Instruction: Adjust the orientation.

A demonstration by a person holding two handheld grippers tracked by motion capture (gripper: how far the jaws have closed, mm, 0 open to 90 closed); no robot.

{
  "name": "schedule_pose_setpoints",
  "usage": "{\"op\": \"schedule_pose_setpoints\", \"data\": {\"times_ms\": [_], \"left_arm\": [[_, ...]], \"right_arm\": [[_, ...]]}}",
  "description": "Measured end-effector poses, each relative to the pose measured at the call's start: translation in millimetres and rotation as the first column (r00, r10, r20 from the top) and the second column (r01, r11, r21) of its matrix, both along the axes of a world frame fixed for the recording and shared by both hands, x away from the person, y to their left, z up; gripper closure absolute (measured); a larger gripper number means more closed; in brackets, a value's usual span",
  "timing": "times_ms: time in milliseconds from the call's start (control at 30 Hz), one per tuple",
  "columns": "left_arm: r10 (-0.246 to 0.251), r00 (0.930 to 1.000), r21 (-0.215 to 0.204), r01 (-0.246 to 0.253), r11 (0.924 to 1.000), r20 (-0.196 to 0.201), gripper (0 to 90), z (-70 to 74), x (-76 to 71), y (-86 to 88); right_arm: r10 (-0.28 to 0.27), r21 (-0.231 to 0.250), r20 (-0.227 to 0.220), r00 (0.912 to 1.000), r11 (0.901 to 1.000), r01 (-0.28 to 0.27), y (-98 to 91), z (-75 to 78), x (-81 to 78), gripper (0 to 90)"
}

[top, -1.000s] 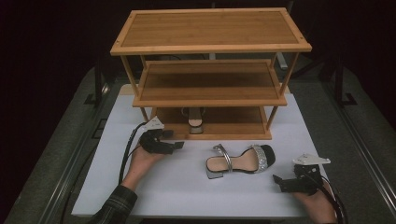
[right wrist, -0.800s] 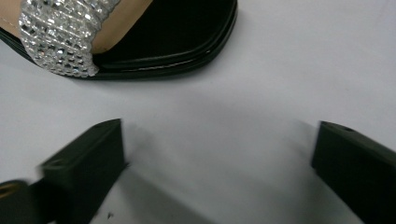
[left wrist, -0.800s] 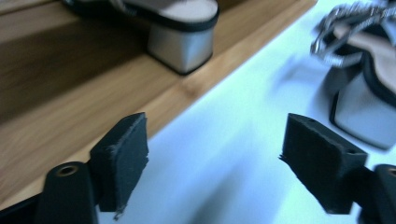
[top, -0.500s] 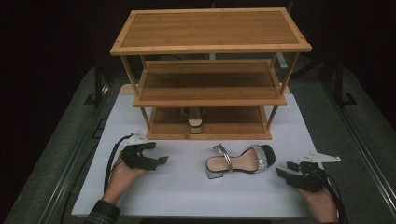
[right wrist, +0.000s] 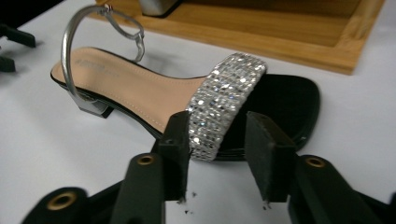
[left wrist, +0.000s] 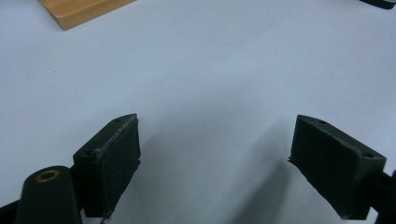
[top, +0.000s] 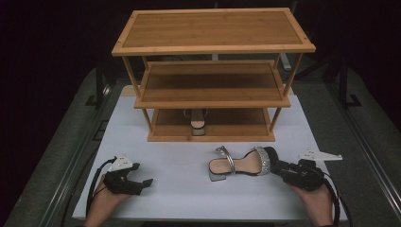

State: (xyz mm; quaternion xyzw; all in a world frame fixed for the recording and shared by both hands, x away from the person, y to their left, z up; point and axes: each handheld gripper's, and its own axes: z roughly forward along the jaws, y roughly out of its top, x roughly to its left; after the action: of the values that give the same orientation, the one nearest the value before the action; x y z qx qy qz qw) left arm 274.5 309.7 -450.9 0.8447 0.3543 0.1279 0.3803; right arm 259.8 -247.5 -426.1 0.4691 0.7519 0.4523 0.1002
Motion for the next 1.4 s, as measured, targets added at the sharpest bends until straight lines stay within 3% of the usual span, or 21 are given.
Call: {"op": "schedule_pose_setpoints", "data": {"times_ms": [200,300,400,733,967,1067,1167,1300,1400], "left_arm": [[-0.009,0.9998,0.055,0.008,0.9984,0.018,14.0,-0.6,-1.4,-4.8],[-0.011,0.9998,0.058,0.010,0.9983,0.019,13.7,-0.8,-1.3,-5.0],[-0.011,0.9998,0.059,0.010,0.9982,0.019,13.7,-0.9,-1.3,-5.0],[-0.012,0.9998,0.058,0.011,0.9983,0.018,13.7,-0.9,-1.2,-5.0],[-0.011,0.9998,0.058,0.010,0.9983,0.018,13.7,-1.0,-1.3,-5.1],[-0.011,0.9998,0.058,0.010,0.9983,0.019,13.7,-1.0,-1.3,-5.1],[-0.011,0.9998,0.058,0.010,0.9983,0.018,13.7,-1.0,-1.2,-5.0],[-0.012,0.9998,0.057,0.011,0.9983,0.018,13.7,-1.0,-1.1,-4.9],[-0.012,0.9998,0.057,0.011,0.9983,0.017,13.7,-1.0,-1.1,-4.8]], "right_arm": [[-0.006,-0.058,-0.062,0.9980,0.9983,0.002,19.0,-8.1,10.3,42.8],[0.004,-0.084,-0.067,0.9978,0.9964,-0.009,25.3,-9.4,11.9,52.0],[0.008,-0.084,-0.073,0.9973,0.9964,-0.015,26.3,-8.5,13.3,54.5],[-0.018,-0.079,-0.076,0.9970,0.9968,0.012,6.6,-7.5,19.1,56.6],[-0.055,-0.111,-0.050,0.9972,0.9926,0.049,-8.9,-5.5,23.9,54.8],[-0.062,-0.102,-0.060,0.9963,0.9932,0.055,-13.4,-5.9,24.3,52.9],[-0.060,-0.070,-0.035,0.9975,0.9959,0.058,-12.0,1.3,18.4,50.8],[0.006,0.008,0.008,0.9999,0.9999,-0.006,-2.9,13.0,4.9,49.3],[0.069,0.018,0.026,0.9973,0.9974,-0.069,11.3,15.5,-6.7,48.3]]}}
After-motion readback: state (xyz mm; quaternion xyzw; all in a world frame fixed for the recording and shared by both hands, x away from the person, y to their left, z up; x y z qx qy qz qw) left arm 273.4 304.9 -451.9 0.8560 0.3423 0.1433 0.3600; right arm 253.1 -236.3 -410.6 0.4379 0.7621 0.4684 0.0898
